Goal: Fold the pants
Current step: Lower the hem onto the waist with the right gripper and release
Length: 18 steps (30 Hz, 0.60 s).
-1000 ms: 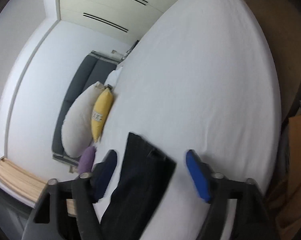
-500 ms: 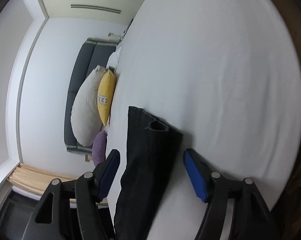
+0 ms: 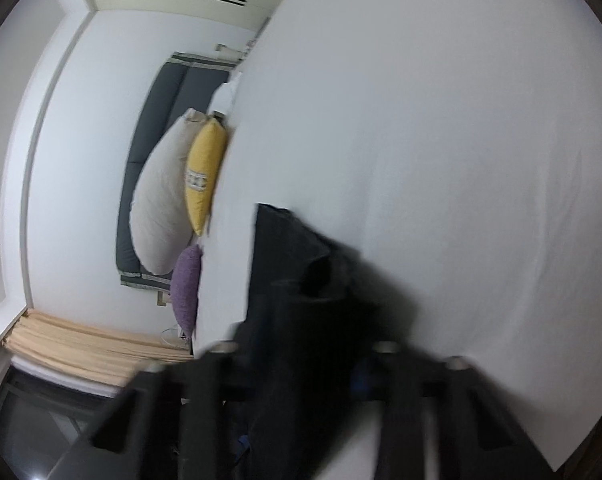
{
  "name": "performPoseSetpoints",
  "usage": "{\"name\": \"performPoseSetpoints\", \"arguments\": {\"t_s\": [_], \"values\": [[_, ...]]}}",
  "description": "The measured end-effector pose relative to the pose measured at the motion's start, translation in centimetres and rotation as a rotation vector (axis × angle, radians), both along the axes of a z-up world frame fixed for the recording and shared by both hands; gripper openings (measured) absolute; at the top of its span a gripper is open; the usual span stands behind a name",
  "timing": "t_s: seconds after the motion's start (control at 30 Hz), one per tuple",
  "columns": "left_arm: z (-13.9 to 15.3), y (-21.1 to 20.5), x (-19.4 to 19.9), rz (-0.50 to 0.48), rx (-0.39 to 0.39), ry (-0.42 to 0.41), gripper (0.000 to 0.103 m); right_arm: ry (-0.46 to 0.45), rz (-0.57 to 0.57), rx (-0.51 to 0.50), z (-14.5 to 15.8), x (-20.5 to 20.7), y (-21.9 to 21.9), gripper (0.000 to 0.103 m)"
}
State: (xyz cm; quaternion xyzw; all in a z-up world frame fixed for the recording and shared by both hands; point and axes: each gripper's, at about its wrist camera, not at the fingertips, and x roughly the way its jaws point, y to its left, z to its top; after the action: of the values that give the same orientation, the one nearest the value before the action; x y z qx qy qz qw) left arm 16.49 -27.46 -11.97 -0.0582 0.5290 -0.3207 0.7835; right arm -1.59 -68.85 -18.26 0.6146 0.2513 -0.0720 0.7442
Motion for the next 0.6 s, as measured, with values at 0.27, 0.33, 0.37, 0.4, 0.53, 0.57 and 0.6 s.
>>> {"name": "performPoseSetpoints", "arguments": {"t_s": [0.27, 0.33, 0.37, 0.4, 0.53, 0.57, 0.6], "values": [[-1.6, 0.3, -0.5, -0.029, 0.005, -0.008, 0.064, -0.031, -0.021, -0.022, -0.3, -0.8, 0.2, 0.006], [-1.7, 0.4, -0.5, -0.027, 0.001, -0.008, 0.064, -0.021, -0.024, -0.038, -0.1, -0.8, 0.3, 0.006], [-1.8, 0.4, -0.5, -0.026, 0.002, -0.010, 0.064, -0.018, -0.027, -0.049, 0.2, -0.8, 0.4, 0.006], [-1.9, 0.2, -0.5, -0.026, 0.001, -0.012, 0.064, -0.016, -0.028, -0.061, 0.3, -1.1, 0.6, 0.006], [-2.2, 0.4, -0.2, -0.016, -0.035, 0.003, 0.064, 0.007, 0.007, -0.190, 3.4, -0.4, 2.6, 0.006], [-1.9, 0.7, -0.2, -0.012, -0.055, 0.009, 0.064, 0.004, 0.064, -0.290, 5.7, 0.4, 4.6, 0.006], [-1.7, 1.2, -0.2, -0.003, -0.074, 0.019, 0.064, -0.002, 0.118, -0.372, 7.4, 1.1, 6.6, 0.006]]}}
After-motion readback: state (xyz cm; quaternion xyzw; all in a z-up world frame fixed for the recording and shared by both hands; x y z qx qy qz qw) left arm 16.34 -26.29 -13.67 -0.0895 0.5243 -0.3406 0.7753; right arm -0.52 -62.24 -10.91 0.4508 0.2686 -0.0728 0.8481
